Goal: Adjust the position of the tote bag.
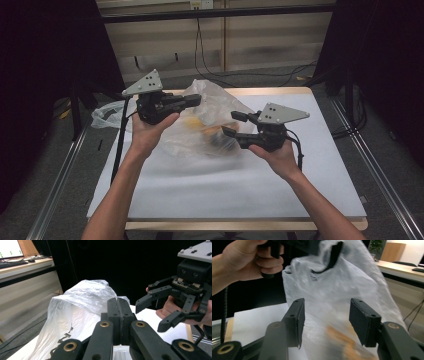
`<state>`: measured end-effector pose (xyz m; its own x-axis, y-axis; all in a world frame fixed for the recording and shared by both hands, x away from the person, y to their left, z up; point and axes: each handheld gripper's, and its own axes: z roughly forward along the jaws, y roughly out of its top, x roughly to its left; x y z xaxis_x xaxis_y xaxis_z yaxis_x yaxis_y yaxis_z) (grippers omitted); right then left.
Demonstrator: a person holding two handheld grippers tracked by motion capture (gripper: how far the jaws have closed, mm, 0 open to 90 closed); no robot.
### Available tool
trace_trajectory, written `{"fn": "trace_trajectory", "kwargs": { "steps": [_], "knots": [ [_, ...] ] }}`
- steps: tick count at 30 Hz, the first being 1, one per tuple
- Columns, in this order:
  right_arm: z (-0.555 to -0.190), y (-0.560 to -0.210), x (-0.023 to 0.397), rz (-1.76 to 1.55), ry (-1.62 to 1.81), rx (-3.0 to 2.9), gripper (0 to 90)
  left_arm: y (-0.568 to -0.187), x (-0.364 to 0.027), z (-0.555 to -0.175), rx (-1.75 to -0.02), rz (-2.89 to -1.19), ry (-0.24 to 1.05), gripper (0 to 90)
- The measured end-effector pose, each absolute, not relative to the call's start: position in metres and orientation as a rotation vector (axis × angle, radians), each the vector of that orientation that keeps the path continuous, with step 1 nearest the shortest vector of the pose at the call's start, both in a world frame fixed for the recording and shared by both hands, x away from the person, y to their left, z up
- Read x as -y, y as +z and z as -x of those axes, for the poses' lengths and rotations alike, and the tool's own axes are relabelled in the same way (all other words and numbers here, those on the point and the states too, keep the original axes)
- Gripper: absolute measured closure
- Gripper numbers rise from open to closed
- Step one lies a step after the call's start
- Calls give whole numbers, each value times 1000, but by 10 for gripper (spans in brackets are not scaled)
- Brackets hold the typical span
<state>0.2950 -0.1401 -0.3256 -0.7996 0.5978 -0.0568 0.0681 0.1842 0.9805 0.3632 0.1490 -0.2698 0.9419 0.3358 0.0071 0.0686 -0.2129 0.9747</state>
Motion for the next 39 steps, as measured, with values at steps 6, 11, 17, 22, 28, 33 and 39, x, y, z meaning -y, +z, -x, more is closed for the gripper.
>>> {"fn": "trace_trajectory", "kwargs": {
  "steps": [6, 11, 17, 22, 28, 33, 39],
  "knots": [
    [-301, -321, 121, -556, 1637, -2067, 448, -267, -141, -365, -301, -1785, 250, 900],
    [-308, -319, 108, -540, 1633, -2068, 436, -263, -128, -366, -293, -1783, 226, 900],
    [-315, -318, 102, -569, 1650, -2066, 592, -261, -119, -364, -272, -1778, 218, 900],
    [-319, -322, 108, -583, 1693, -2061, 858, -263, -118, -365, -274, -1788, 220, 900],
    [-321, -321, 113, -577, 1722, -2069, 891, -265, -122, -364, -275, -1771, 211, 789],
    [-323, -324, 116, -587, 1730, -2067, 896, -269, -137, -361, -295, -1751, 222, 634],
    [-326, -325, 121, -604, 1734, -2061, 898, -275, -168, -358, -359, -1714, 266, 552]
  ]
}}
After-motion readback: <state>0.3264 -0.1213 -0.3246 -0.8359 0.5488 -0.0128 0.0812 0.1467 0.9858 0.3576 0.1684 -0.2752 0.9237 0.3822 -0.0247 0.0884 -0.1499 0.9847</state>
